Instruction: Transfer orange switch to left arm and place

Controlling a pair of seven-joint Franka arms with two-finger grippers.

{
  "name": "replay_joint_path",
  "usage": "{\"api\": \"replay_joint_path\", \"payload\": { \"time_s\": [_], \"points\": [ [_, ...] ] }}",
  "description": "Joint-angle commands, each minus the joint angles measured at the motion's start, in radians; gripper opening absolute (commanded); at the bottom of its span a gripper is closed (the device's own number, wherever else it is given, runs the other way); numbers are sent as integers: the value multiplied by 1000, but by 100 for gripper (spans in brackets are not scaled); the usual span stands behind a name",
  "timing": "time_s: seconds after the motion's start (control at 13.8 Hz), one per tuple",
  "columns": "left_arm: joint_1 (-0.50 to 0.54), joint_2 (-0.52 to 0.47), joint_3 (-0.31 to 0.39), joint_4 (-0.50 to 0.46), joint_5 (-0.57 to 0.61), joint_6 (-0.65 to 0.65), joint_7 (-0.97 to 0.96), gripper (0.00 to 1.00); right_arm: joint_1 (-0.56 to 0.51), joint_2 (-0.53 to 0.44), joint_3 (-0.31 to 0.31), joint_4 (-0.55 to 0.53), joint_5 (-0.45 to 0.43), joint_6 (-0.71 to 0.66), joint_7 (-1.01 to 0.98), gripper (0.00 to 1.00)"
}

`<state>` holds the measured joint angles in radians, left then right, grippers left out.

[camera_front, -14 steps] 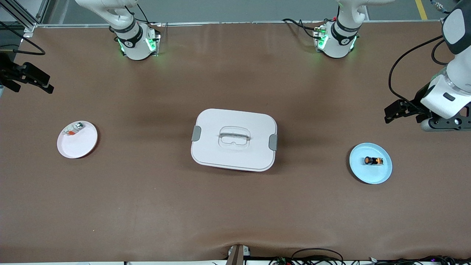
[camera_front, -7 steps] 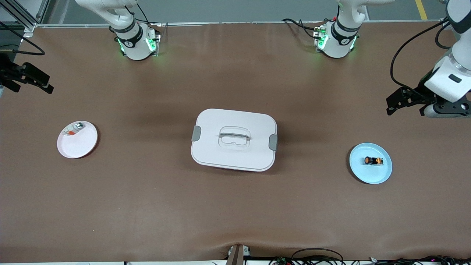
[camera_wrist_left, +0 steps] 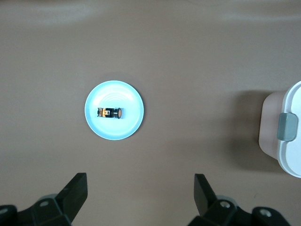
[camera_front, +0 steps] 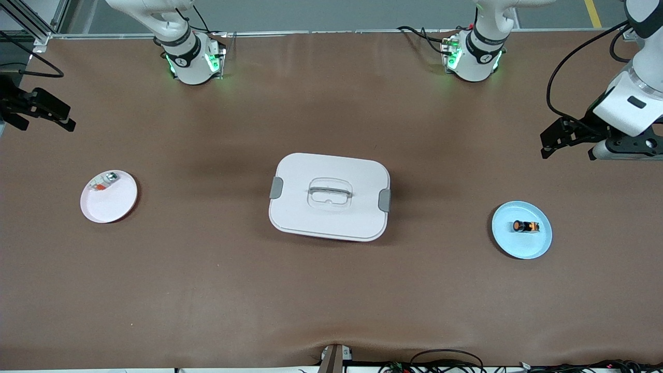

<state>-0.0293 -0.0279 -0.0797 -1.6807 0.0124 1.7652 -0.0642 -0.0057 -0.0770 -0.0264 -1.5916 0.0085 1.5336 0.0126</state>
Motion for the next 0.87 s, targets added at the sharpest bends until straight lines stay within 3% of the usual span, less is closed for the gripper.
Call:
{"api": "replay_joint_path", "payload": {
  "time_s": [0.0,0.8],
  "points": [
    [15,-21,3,-5,0,-12,15,100,-8,-27,3,-25,-5,-3,-14,100],
    [25,-24,3,-4,1,-13,11,100,-8,-26,5,-25,-5,6,-13,100]
  ]
}}
